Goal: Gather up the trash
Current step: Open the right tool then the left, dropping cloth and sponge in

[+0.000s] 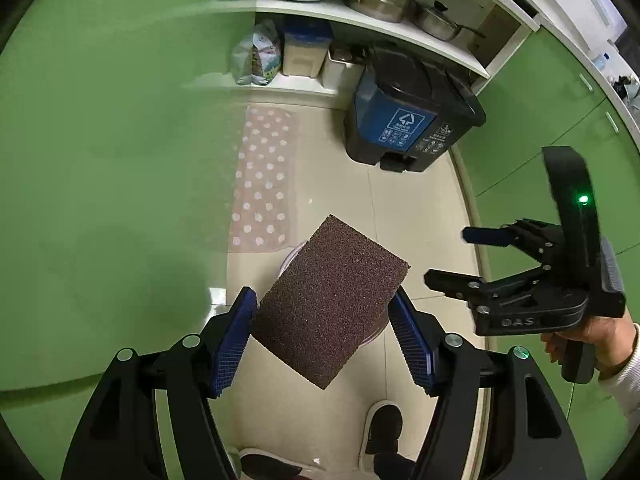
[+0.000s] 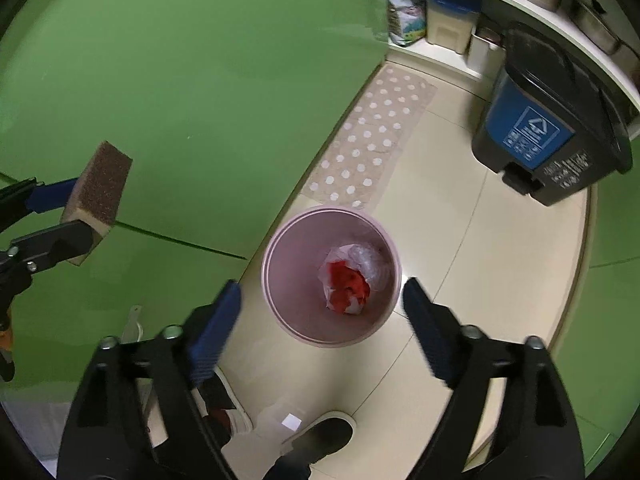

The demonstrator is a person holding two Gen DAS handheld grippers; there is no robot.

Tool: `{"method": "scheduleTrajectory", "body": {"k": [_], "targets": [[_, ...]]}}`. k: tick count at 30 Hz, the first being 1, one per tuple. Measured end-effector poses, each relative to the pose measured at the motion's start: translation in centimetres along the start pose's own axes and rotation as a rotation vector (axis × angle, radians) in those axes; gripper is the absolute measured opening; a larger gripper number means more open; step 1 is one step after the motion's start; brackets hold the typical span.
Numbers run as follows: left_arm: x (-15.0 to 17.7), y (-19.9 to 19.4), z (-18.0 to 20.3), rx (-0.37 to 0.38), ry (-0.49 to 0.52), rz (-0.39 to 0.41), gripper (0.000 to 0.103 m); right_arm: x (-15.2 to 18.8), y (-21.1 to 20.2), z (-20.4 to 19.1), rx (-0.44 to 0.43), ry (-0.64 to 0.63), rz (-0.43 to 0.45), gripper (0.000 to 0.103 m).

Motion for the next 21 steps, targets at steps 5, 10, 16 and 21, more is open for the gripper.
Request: {"method": "scheduleTrajectory", "body": {"k": [5,10,16,21], "targets": [[0.3,1.5,0.4,0.016,0.024,-0.022,0.066,0.3,-1.3,1.4,0.023,0.035,0.014,0.093],[0.3,3.6,1.1,0.034,0.042,-0.054,0.066,0.4,-3.5,3.3,0.059,0.079,0.04,0.094],[-0.4,4.5,1.9,0.052,0.041,-0.036,0.097,0.9,-5.7,5.1,0.07,0.118,0.069,0.095],[-0.3,5.1,2.0,0.035,0.032,-0.06,0.097,1.1,-6.5,5.4,0.07,0.133,0.083,0.095]]}}
Point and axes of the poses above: each gripper's, at about its wrist camera, not at the fingertips, and y roughly the way its jaws point, z to its right, x to its underside, the point moved 9 cm from there along y, roughly the way its jaws point, and after that the axes turned 2 degrees about y, right-handed, at the moved point
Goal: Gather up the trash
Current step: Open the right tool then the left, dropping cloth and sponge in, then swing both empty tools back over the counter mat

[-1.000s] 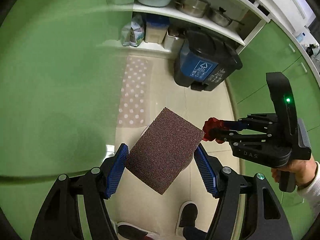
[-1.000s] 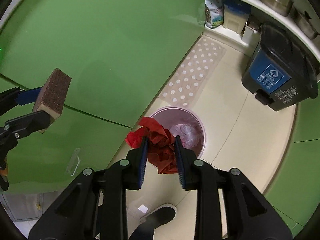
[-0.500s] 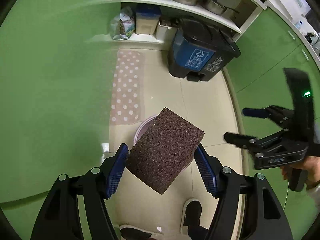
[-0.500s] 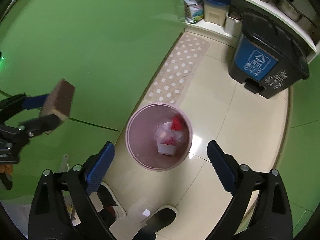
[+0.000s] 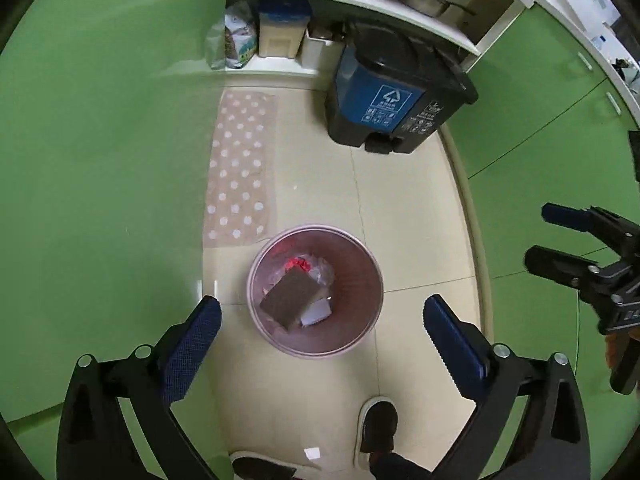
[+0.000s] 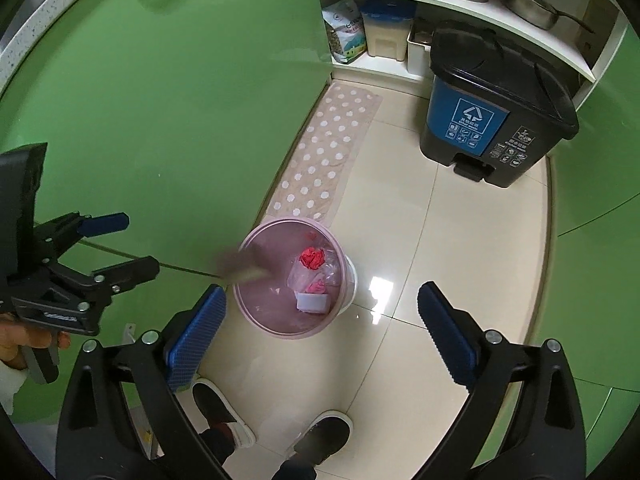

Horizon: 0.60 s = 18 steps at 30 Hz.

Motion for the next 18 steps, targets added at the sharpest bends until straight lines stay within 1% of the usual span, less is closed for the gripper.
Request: {"method": "scheduleTrajectory", "body": {"k": [5,10,14,16,18], "targets": [[0.4,-0.3,-0.2,-0.014,-0.006,-0.017,0.097,0.4,-0.2,-0.4,-0.002,-0.007,-0.003,0.096],[0.8,-1.9,0.1,-0.03,-0.004,-0.012,0.097,0.7,-1.1,-1.2,-0.005,-0.012,-0.01,0.097],[0.7,-5.6,1.0,-0.038,-0.009,0.013,0.097,1.1,-3.6,-2.3,-0.008,-0.012,-0.011,0.097],[0.5,-7.8,1.5,-0.037,-0.015,0.032,0.097,1.2,-5.8,-3.0,0.0,-0.017,-0.005,0.097],[0.4,-11.0,2.4,-0.032,-0.022,0.057,0.097,1.1,-8.2,-3.6,-0.003,-0.015,0.005,0.098]]}}
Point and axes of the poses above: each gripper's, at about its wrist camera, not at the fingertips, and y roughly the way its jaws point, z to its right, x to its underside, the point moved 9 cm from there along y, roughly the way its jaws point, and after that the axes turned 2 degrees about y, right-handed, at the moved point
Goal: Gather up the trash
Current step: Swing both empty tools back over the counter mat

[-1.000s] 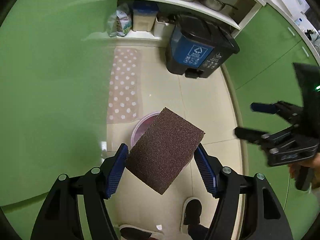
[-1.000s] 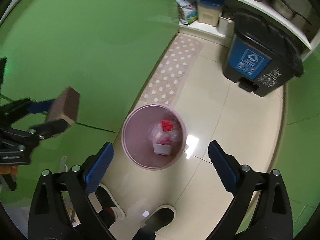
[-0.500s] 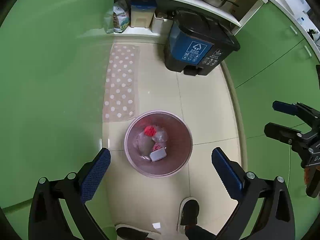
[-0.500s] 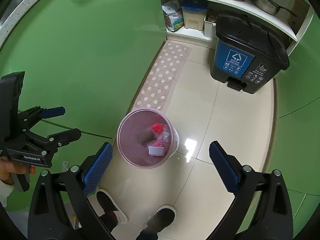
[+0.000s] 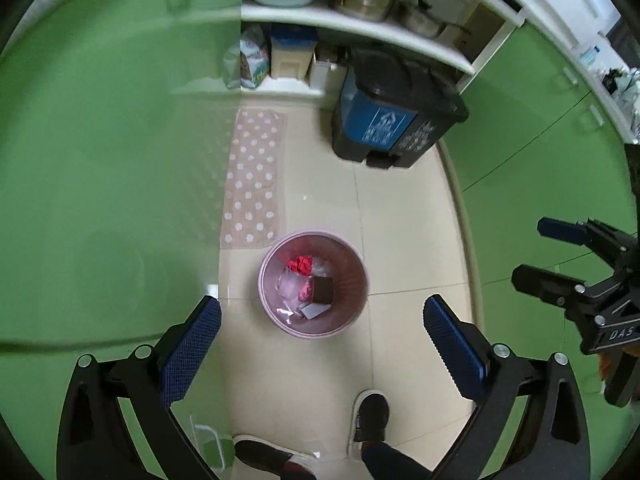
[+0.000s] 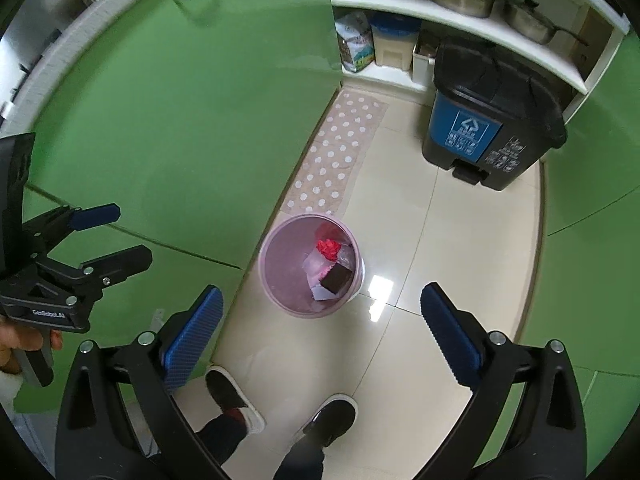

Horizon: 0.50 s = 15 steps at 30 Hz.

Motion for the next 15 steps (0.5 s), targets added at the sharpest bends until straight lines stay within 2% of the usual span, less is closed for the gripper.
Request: {"method": "scheduleTrajectory", "body": {"k": [8,15], "targets": [[-0.4,-11.9,2.0,-0.008,0.003,0.087,0.097,0.1,-10.9,-4.5,-0.006,-0.065,0.025,0.1],[1.4,-23.4,0.5,-0.07,-0.049,0.187,0.097,-0.8,-19.5,-10.0,-0.033,-0.14,0.081,0.1]]}}
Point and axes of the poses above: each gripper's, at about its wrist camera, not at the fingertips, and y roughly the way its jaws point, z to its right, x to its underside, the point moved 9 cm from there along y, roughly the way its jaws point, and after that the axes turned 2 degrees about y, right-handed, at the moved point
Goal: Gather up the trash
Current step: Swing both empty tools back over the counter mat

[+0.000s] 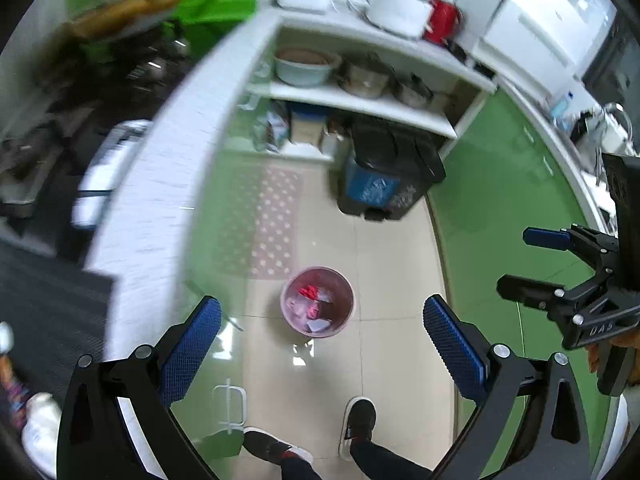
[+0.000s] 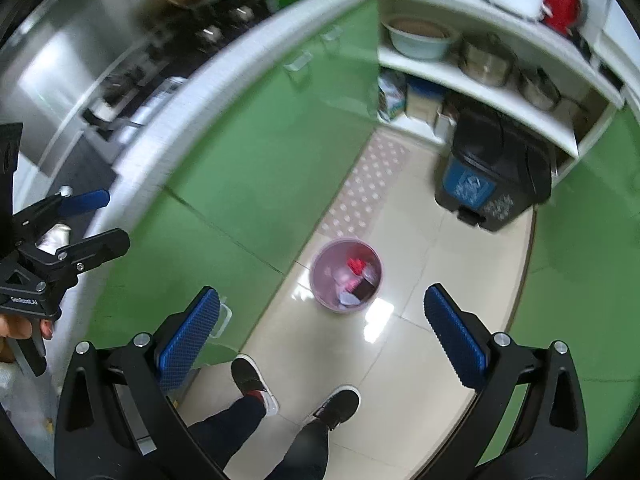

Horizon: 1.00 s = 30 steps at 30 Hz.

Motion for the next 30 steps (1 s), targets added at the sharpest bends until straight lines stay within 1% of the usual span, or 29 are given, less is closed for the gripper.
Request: {"method": "scheduleTrajectory", "body": {"k": [3,7,10,15,17,21,25,30], "targets": [[0.5,-3.9,-2.2,-0.047,-0.027,0.042,0.097,-1.4,-3.0,-4.0,-0.038,-0.057,0.043,0.1],[1.7,-8.9,-6.3,-0.122,-0.094,0.101,0.097,-2.6,-5.1,-9.6,-0.103,-0.13,0.07,0.1],[3.4,-12.5,-10.4,-0.19,-0.159,0.137,0.097,-3.5,-5.7,-13.8,-0.148,-0.184,0.081,0.1],[6.0,-16.4,-16.4,-0.263,-0.232,0.144,0.097,-4.3,-5.5,-20.5,-0.201,-0.248,0.085,0.1],[7.2,-17.4,-18.6,-0.28,-0.253,0.13,0.097,-4.4,-5.2,-22.5,-0.216,-0.266,0.086,0.1],[9.4,-18.2,-22.0,-0.29,-0.283,0.096,0.097,-4.7,-4.4,-27.2,-0.248,-0.305,0.084,0.1],[11.2,-18.4,-23.8,-0.295,-0.309,0.069,0.097,-4.4,-3.2,-30.5,-0.266,-0.357,0.053,0.1],[13.6,-18.0,-25.0,-0.289,-0.38,0.041,0.097,-3.5,-0.9,-34.3,-0.296,-0.434,-0.013,0.1]]}}
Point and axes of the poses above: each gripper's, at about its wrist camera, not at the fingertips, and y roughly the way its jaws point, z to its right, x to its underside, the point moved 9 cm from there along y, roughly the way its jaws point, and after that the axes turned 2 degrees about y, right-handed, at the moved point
